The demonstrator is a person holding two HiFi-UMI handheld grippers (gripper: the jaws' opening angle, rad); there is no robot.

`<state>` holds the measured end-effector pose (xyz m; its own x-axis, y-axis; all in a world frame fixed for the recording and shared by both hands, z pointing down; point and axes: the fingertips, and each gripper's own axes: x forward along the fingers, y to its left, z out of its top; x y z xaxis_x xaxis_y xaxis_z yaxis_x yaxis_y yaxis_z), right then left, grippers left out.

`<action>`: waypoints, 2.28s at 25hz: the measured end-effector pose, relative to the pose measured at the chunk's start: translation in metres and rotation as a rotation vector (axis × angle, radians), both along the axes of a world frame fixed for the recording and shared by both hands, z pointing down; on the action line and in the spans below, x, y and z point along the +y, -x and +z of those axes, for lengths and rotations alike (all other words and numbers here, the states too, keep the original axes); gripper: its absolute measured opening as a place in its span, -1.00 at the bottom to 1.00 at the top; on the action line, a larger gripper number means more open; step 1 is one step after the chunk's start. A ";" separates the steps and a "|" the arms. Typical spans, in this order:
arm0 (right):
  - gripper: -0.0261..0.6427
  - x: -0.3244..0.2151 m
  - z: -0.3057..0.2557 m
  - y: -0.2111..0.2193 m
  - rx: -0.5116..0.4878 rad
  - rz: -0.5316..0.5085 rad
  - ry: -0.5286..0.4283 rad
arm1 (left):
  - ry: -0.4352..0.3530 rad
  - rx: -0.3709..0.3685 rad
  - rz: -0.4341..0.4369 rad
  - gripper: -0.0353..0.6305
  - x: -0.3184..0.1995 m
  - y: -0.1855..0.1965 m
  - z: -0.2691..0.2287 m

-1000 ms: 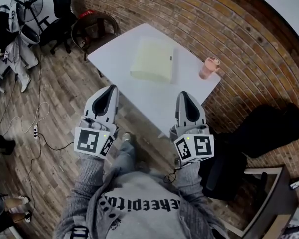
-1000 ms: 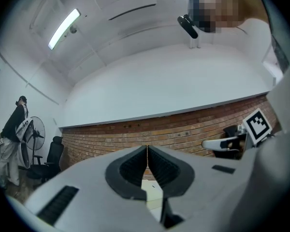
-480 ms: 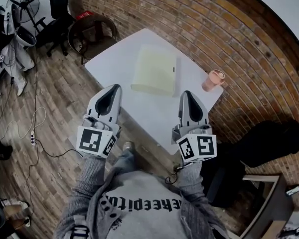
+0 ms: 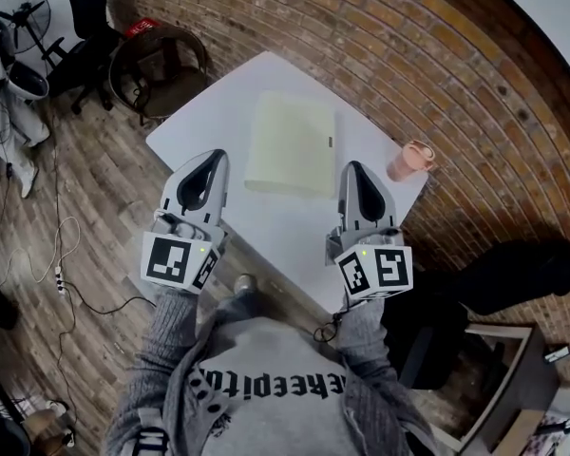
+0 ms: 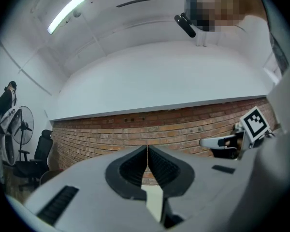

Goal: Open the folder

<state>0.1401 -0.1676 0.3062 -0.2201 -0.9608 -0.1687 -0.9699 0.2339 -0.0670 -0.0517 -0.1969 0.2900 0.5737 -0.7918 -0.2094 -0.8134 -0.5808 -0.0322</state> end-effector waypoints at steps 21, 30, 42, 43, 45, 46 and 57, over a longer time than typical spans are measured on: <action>-0.91 -0.083 0.094 -0.011 -0.029 0.135 0.224 | 0.047 -0.385 0.233 -0.86 -0.090 -0.044 0.140; -0.91 -0.091 0.136 -0.015 -0.036 0.156 0.319 | -0.013 -0.721 0.363 -0.86 -0.079 -0.070 0.210; -0.91 -0.081 0.167 -0.023 -0.025 0.162 0.402 | -0.086 -1.020 0.484 -0.62 -0.057 -0.096 0.276; -0.91 -0.081 0.168 -0.025 -0.027 0.159 0.405 | -0.083 -1.045 0.490 -0.54 -0.056 -0.098 0.282; -0.91 -0.081 0.168 -0.027 -0.026 0.151 0.409 | -0.084 -1.085 0.484 -0.54 -0.056 -0.101 0.290; -0.91 -0.080 0.168 -0.028 -0.023 0.147 0.412 | -0.086 -1.099 0.473 -0.54 -0.057 -0.102 0.293; -0.91 -0.067 0.169 -0.054 -0.006 0.136 0.434 | -0.077 -1.212 0.385 -0.54 -0.067 -0.123 0.316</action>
